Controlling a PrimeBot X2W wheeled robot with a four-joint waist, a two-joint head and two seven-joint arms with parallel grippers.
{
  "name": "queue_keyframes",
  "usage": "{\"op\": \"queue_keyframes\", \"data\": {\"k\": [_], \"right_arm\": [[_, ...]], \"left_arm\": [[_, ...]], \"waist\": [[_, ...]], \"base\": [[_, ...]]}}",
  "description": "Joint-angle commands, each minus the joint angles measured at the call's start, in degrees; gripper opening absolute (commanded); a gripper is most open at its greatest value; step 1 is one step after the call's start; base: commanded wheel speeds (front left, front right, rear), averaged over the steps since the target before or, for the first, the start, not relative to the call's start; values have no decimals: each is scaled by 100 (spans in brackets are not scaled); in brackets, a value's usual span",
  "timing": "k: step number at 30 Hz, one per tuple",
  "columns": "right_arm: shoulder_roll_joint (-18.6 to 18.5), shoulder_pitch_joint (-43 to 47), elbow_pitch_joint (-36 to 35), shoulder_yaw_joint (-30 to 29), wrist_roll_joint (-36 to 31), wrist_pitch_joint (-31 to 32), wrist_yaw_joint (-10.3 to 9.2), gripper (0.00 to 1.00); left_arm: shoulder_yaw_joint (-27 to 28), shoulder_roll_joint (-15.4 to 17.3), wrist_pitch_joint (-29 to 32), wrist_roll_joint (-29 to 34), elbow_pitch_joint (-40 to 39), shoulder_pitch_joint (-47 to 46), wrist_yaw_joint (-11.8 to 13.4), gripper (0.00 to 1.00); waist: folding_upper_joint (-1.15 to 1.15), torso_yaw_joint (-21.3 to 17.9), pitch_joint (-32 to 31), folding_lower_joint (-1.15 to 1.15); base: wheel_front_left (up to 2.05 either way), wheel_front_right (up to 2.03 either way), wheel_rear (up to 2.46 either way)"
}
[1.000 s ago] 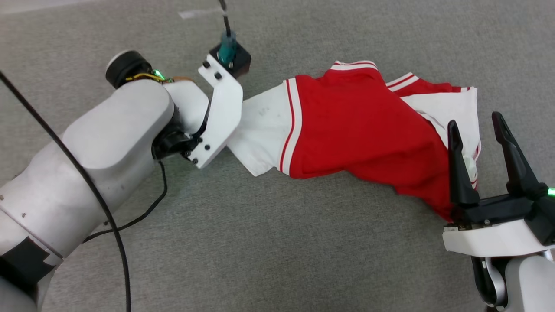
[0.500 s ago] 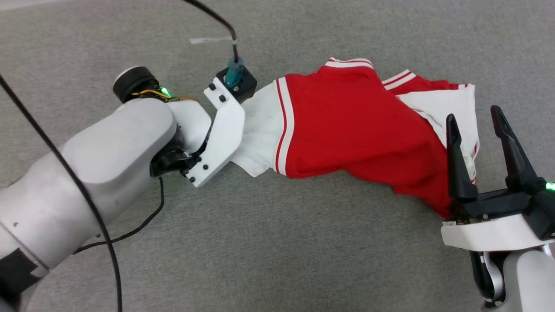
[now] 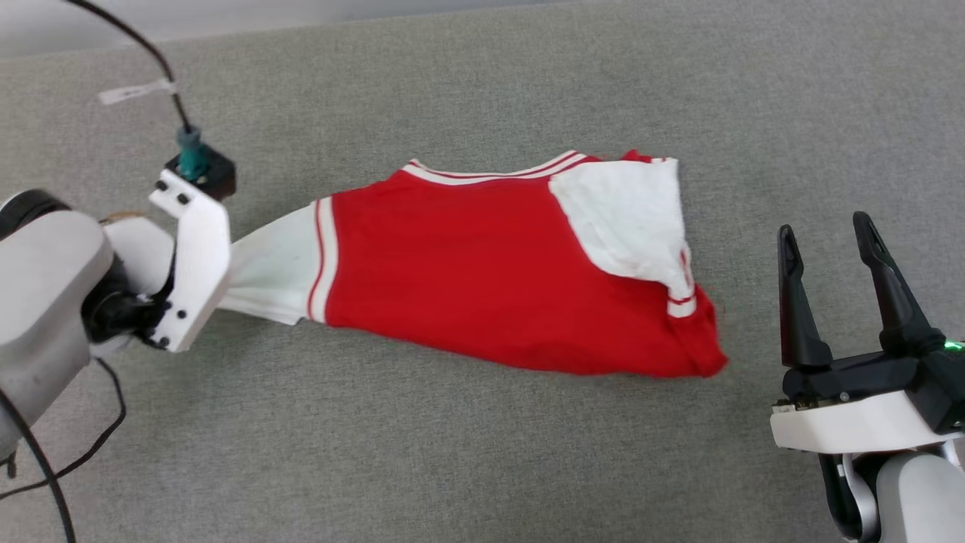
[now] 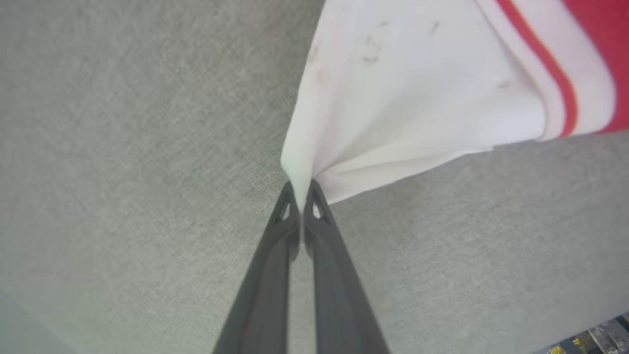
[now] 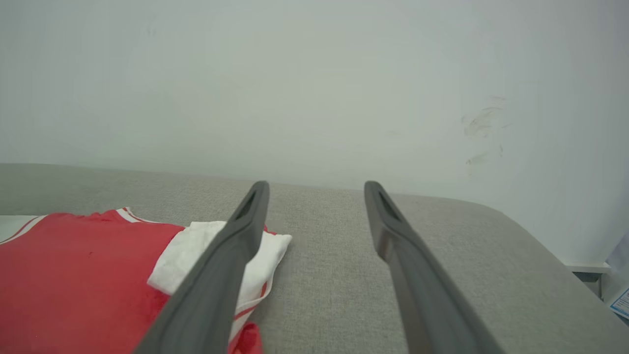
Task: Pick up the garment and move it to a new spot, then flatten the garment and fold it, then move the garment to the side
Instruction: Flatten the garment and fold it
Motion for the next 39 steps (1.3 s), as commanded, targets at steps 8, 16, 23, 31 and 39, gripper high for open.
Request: {"op": "queue_keyframes", "data": {"k": [8,16,23,31,39], "right_arm": [[-157,18,95,24,-54,-12,-3,100],[-634,-411,67,90,-99,29,-4,100],[-1493,-1045,45,782,293,829,-3,100],[-2981,-1973,88,2383,1712,2837,-4,100],[-3889,-2745,-44,3755,3481,4862,-3,100]], "left_arm": [[114,-221,-674,-125,486,335,19,100],[610,-533,-2918,268,400,473,451,100],[1108,-405,-4852,458,-187,1116,1350,100],[1825,-112,-6020,428,-1143,2302,2633,100],[3107,-370,-6049,1420,-2474,3706,3722,100]], "waist": [[0,121,-105,0],[0,298,-539,0],[0,414,-821,0],[0,578,-946,0],[0,770,-941,0]], "base": [[0,0,0],[0,0,0],[0,0,0],[0,0,0],[0,0,0]]}}
